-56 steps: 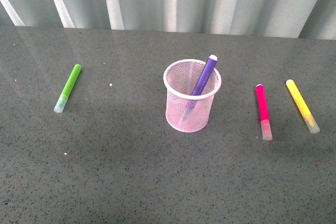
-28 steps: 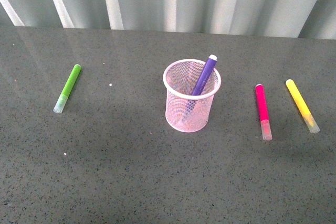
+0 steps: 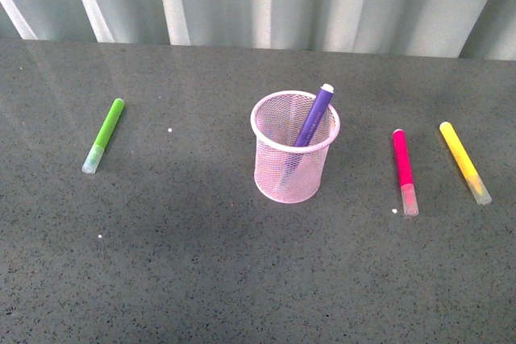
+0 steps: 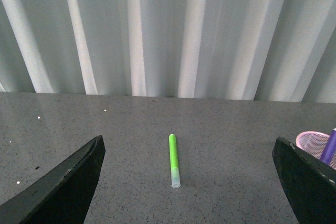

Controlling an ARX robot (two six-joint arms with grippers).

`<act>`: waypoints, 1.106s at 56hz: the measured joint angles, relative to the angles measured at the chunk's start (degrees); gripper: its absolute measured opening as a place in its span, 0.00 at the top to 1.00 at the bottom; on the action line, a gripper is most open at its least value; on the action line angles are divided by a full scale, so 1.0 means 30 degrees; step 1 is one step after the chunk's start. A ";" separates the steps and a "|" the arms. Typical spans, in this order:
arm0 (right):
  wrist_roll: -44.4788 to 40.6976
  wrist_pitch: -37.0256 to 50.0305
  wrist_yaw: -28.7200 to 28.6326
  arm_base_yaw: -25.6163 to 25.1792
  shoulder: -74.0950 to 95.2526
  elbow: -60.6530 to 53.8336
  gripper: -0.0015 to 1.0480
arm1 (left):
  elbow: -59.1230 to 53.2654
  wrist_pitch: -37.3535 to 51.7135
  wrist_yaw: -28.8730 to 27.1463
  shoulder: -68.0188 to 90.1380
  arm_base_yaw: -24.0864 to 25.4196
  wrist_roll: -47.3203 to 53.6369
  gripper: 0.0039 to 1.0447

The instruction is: Insert purple and pink pens into pink cup

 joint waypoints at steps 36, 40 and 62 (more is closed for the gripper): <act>0.1763 -0.4940 -0.0721 0.3555 1.2203 0.7337 0.07 | 0.0000 0.0000 0.0000 0.0000 -0.0007 0.0007 0.06; 0.2237 -0.4772 -0.0787 0.3818 1.2830 0.7366 0.07 | 0.0000 0.0000 0.0000 0.0000 -0.0007 0.0000 0.06; 0.3279 -0.4014 -0.1078 0.4102 1.5300 0.7941 0.07 | 0.0000 0.0000 0.0000 0.0000 -0.0007 0.0000 0.06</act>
